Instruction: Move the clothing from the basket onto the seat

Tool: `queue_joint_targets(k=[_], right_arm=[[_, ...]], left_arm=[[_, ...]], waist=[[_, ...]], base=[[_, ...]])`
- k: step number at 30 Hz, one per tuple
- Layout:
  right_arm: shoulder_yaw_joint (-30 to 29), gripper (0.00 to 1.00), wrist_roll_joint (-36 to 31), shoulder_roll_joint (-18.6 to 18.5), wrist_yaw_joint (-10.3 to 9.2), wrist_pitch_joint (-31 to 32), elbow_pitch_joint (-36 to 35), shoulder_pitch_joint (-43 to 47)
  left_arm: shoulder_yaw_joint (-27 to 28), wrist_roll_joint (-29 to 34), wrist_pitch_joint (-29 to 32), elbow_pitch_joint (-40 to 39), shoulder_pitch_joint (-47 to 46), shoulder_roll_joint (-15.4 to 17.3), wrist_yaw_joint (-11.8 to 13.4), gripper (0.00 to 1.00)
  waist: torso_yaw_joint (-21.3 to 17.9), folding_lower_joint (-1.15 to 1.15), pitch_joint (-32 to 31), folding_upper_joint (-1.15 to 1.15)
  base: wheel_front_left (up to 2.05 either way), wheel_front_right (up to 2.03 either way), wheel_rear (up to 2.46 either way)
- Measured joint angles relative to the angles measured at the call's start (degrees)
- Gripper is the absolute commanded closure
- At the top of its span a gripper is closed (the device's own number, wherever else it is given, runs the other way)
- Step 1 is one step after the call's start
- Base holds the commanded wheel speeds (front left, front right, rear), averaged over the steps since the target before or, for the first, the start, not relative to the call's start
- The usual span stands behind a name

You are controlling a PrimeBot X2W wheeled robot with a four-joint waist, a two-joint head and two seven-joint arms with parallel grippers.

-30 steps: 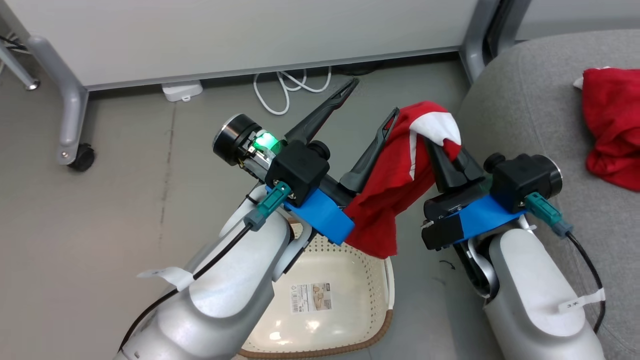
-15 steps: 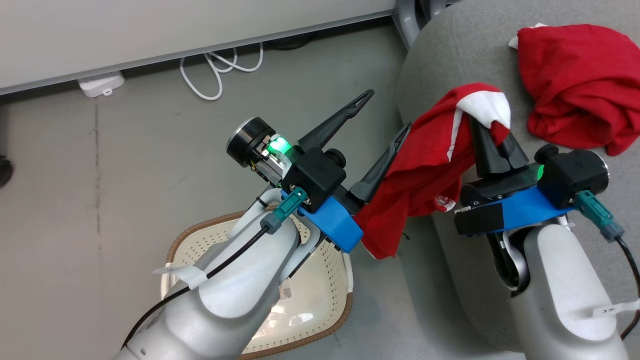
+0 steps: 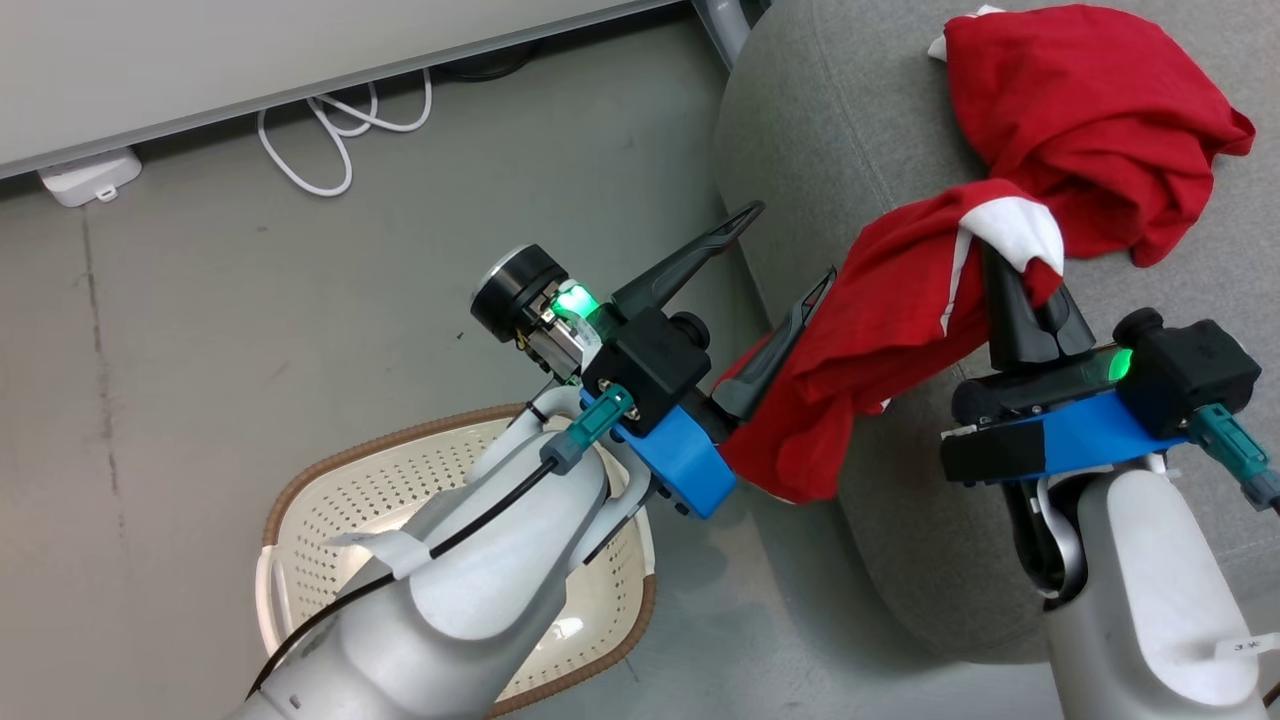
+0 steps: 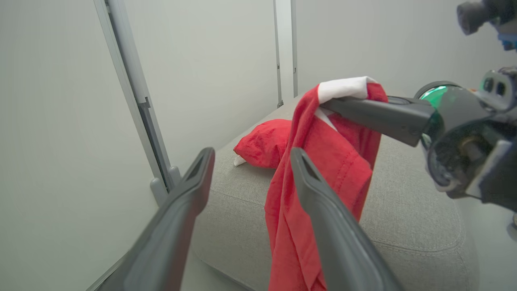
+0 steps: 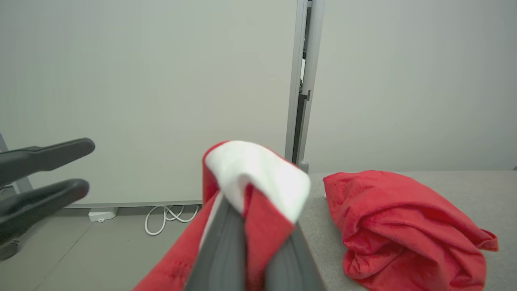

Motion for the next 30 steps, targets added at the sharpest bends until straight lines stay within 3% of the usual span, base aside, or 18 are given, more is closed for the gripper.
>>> queue_joint_targets(k=[11, 19, 30], right_arm=[[-1.08, 1.00, -1.05, 0.01, 0.00, 0.00, -2.55, -1.03], [-4.49, 1.00, -1.36, -0.11, 0.00, 0.00, -5.04, -10.67], [-12.34, 1.00, -3.44, -7.16, 0.00, -0.01, -8.23, -29.83]], left_arm=[[-0.16, -0.55, -0.01, 0.00, -0.11, 0.18, 0.10, 0.00], [0.62, -0.57, -0.02, -1.04, -0.90, 1.10, 0.78, 0.00], [0.94, 0.08, -0.03, -2.22, -4.72, 1.54, 1.07, 0.00]], waist=[[1.09, 0.00, 0.84, 0.00], [2.04, 0.00, 4.23, 0.00], [4.11, 0.00, 12.76, 0.00]], base=[[0.00, 0.00, 0.00], [0.00, 0.00, 0.00], [0.00, 0.00, 0.00]])
